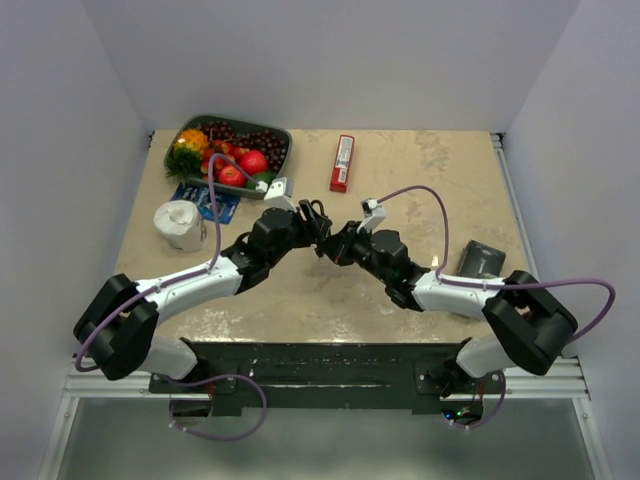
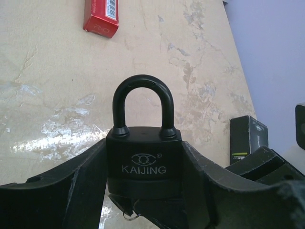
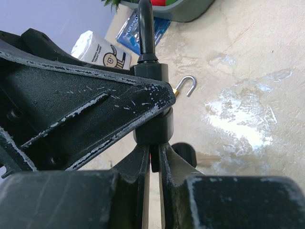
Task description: Unlock with the key
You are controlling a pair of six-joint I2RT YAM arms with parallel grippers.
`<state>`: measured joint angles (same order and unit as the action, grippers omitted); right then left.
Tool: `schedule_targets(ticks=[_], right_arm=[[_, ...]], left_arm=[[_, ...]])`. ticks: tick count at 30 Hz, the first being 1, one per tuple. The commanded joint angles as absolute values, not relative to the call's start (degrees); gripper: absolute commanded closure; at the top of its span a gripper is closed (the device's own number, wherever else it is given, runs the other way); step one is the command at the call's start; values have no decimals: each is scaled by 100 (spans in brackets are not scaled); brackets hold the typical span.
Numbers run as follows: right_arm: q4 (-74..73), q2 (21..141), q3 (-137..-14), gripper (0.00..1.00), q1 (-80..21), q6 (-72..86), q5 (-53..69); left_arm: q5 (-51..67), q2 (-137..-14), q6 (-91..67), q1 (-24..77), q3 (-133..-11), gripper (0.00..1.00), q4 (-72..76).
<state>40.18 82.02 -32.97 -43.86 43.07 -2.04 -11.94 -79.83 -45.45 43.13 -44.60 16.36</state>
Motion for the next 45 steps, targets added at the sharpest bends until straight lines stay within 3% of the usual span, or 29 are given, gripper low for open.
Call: schedule_targets(ticks=[1,11,29,45], right_arm=[[4834,8262,-3858,100,-4201,4289,-1239],[4948,8165,-3691,100,-4184,4351,-1187],[5414,7330,-3164,100,-3156,5010,772],[5871,7268,-3103,100,-2795,5528,1353]], left_arm=[[-510,-7893,-4755,4737,-4395,100,1828],[-282,-7779,-4580,4764,-4456,100,1933],[966,-7304,-4298,4746,-4482,100,2856],[1503,-7348,-4192,4755,-4623,100,3094]])
